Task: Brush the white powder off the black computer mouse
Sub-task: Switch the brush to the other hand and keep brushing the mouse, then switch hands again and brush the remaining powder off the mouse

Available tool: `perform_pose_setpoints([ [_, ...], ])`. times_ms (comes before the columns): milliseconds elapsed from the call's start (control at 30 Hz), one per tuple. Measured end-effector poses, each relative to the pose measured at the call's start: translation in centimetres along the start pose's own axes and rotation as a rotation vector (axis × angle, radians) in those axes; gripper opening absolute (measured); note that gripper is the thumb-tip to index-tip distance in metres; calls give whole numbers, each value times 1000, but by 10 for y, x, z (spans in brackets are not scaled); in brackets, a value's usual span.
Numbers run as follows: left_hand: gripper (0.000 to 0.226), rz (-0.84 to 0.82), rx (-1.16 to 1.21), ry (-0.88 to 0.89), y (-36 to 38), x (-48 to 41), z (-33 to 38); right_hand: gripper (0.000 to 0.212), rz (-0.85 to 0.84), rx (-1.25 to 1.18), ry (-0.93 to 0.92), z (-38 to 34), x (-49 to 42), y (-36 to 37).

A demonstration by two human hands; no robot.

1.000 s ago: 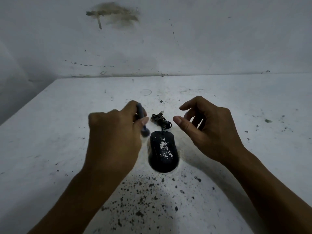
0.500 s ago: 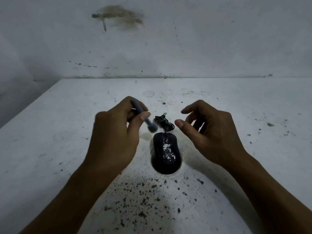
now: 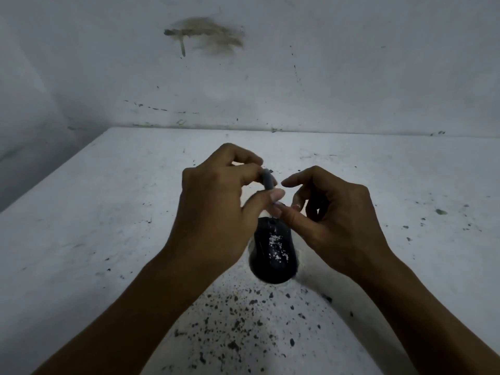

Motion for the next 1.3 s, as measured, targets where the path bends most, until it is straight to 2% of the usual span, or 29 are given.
perform_pose_setpoints([
  [233, 22, -23, 42, 73, 5, -7, 17, 8, 49, 1, -30, -1, -5, 4],
  [300, 36, -36, 34, 101, 3, -8, 15, 8, 61, 29, -42, -1, -5, 3],
  [367, 46, -9, 12, 92, -3, -9, 3, 10, 73, -52, -30, 4, -5, -1],
  [433, 43, 14, -3, 35, -5, -8, -17, 14, 63, -153, 6, 10, -4, -2],
  [500, 37, -24, -20, -25, 3, -4, -34, 18, -10, -154, 40, 12, -3, 5],
  [600, 30, -120, -42, -54, 22, 5, -48, 21, -119, 47, 112, 18, -3, 11],
  [667, 26, -152, -40, -62, 30, 10, -55, 20, -71, 93, 136, 22, -4, 2],
  [767, 23, -160, -22, -74, 33, 13, -59, 19, 1, -25, 85, 19, -2, -6],
  [833, 22, -162, -14, -79, 33, 14, -59, 19, -93, -51, 55, 12, -2, 5],
  [900, 22, -165, -13, -80, 34, 14, -59, 20, -168, 46, 63, 13, -1, 12],
  [1000, 21, -166, -8, -82, 34, 15, -58, 19, -65, 151, 38, 11, -3, -3],
  [1067, 21, -166, -7, -83, 33, 14, -58, 19, -25, 101, -21, 6, -2, -8],
  [1167, 21, -171, -17, -84, 34, 14, -58, 18, -135, 9, -47, 0, -2, 7],
  [1233, 21, -174, -21, -85, 34, 15, -58, 18, -197, 89, -18, 3, -3, 15],
  [1300, 21, -169, -18, -86, 33, 16, -58, 17, -157, 154, 1, 6, -5, 10],
])
Point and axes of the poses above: each hand's wrist, its own x-axis away from the middle knuckle, its own y-axis out of the palm, z = x × y, the point moved 6 cm from there along -x, towards the middle knuckle, and after that the axes turned 14 degrees about -z, right-handed, at the moved point
